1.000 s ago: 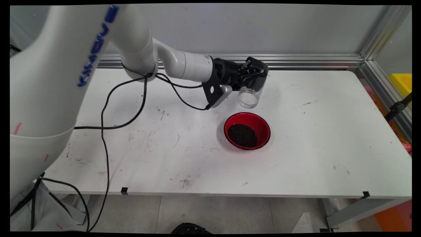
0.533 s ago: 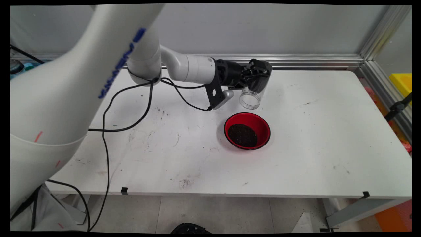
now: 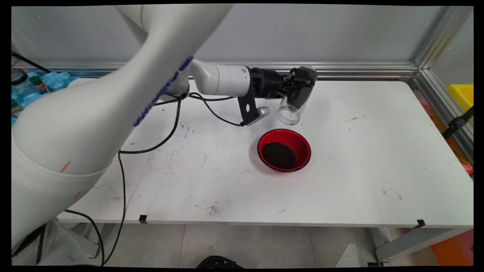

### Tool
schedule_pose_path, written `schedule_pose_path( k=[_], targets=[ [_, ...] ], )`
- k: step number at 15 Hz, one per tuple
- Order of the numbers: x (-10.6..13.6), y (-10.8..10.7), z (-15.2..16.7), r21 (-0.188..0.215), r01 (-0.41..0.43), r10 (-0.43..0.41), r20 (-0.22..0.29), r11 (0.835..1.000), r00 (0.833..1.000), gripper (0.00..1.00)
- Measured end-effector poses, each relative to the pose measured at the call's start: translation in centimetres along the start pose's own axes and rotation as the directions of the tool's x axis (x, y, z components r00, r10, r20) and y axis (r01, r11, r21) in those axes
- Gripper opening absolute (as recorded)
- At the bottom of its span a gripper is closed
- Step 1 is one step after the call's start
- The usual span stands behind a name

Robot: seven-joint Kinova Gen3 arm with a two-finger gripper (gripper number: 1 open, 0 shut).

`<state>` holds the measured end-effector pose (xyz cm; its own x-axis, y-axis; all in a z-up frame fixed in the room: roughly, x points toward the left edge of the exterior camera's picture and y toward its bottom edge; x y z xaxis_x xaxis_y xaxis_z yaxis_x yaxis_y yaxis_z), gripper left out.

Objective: Pour the black seasoning powder in the red bowl

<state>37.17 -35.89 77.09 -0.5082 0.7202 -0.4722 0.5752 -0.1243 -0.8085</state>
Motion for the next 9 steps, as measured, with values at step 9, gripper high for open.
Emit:
schedule_pose_path(
  k=[9],
  targets=[
    [0.33,0.02,-0.21,0.020,-0.100,0.100,0.024,0.995,0.995,0.00]
  ],
)
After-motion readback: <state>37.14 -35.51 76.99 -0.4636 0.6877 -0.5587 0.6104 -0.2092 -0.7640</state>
